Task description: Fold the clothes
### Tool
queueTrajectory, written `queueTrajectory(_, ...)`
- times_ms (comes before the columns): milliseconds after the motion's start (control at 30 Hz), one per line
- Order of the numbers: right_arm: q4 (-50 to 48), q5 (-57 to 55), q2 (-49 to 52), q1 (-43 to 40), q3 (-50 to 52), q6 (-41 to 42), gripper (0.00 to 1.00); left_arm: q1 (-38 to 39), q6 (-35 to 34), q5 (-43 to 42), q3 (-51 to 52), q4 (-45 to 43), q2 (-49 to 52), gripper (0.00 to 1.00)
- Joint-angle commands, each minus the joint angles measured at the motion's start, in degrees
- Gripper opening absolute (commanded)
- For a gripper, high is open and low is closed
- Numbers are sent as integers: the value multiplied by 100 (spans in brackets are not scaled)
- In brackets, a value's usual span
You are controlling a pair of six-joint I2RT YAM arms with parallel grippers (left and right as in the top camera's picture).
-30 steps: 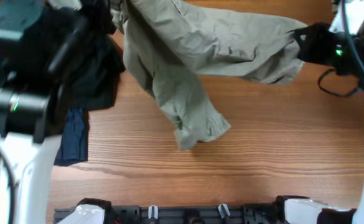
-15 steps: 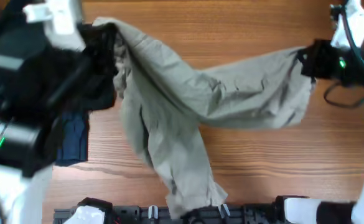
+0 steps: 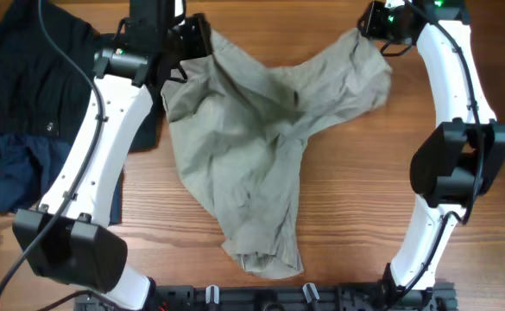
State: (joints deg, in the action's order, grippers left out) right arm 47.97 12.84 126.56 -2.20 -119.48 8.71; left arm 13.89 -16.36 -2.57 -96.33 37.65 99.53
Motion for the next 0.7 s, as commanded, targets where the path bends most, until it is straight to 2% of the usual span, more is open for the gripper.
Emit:
queueTrajectory(0, 350, 249, -317, -197, -219, 87, 100, 13, 772, 337, -42, 236, 109, 100)
queueTrajectory(100, 1215, 404, -868, -216, -258, 87, 100, -125, 866, 654, -44, 557, 72, 100)
queueTrajectory(133, 1775, 662, -1156, -216, -256, 72, 100, -271, 866, 599, -44, 953, 26, 100)
queueTrajectory(267, 3338, 1036, -1864, -59, -256, -136, 100, -470, 885, 157, -44, 1958, 11, 100)
queueTrajectory(367, 3971, 881, -2413, 328, -256, -273, 99, -470, 1211, -321, -44, 2339, -63, 100)
queueTrajectory(467, 4417, 472, -2909, 916, -66, -151, 98, -472, 1215, -358, -44, 2616, -302, 100)
queueTrajectory(567, 4395, 420, -3379, 1362, 586, 225, 95, -632, 1248, -363, -44, 2579, -754, 100)
queueTrajectory(667, 3956, 348, -4037, 1864, 2041, 704, 95, -1196, 925, -420, -44, 2330, -1493, 100)
